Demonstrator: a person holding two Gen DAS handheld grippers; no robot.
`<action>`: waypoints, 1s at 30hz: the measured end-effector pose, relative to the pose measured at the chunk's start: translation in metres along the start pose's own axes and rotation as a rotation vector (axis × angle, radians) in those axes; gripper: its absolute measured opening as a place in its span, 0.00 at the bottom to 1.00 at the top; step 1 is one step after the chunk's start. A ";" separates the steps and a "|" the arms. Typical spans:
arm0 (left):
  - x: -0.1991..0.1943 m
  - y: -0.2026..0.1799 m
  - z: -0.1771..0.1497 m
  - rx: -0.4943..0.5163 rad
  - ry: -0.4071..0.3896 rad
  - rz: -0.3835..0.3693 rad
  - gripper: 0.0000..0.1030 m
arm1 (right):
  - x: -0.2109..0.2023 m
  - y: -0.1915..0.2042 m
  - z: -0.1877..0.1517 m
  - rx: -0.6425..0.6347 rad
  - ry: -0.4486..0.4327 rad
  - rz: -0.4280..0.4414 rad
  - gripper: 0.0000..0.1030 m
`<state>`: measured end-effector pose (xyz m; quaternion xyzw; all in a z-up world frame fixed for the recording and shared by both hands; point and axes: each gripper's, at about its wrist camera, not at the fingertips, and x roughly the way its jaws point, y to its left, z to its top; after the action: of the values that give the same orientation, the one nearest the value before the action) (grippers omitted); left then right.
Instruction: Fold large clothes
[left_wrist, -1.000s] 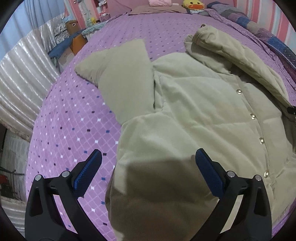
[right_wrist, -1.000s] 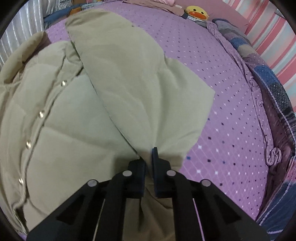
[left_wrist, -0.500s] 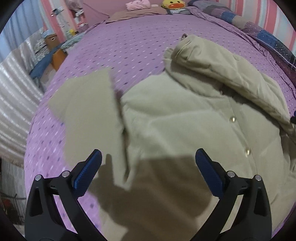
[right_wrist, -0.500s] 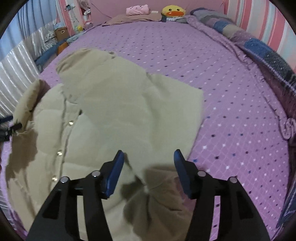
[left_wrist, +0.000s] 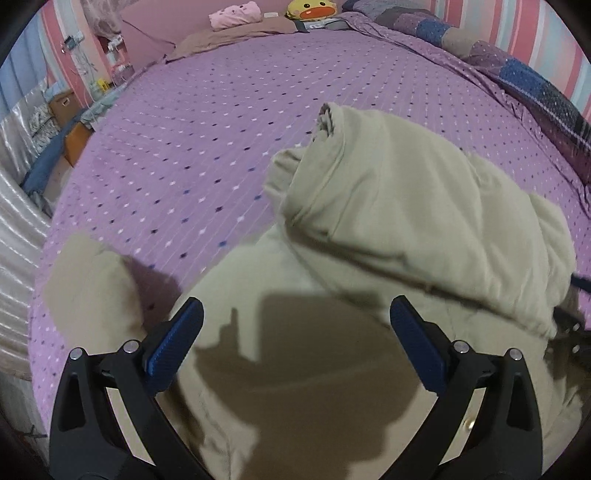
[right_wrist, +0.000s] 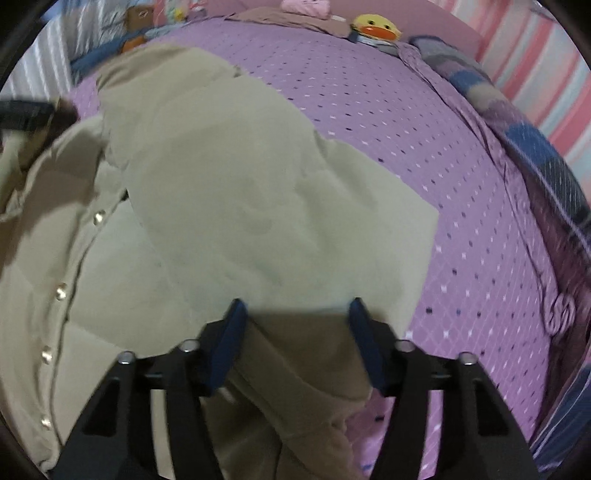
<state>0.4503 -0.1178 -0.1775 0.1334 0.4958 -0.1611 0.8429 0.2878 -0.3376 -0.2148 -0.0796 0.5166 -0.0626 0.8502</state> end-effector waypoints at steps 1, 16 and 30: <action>0.005 0.000 0.006 -0.014 0.005 -0.010 0.97 | 0.002 0.002 0.001 -0.009 0.006 0.002 0.41; 0.052 -0.030 0.045 -0.031 0.114 -0.100 0.16 | 0.013 0.008 0.005 -0.031 -0.001 0.017 0.09; -0.063 -0.018 -0.087 -0.090 0.117 -0.056 0.15 | -0.058 0.029 -0.013 -0.071 -0.059 0.079 0.00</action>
<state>0.3454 -0.0924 -0.1644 0.0907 0.5544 -0.1544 0.8128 0.2503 -0.2989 -0.1758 -0.0912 0.4960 -0.0082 0.8635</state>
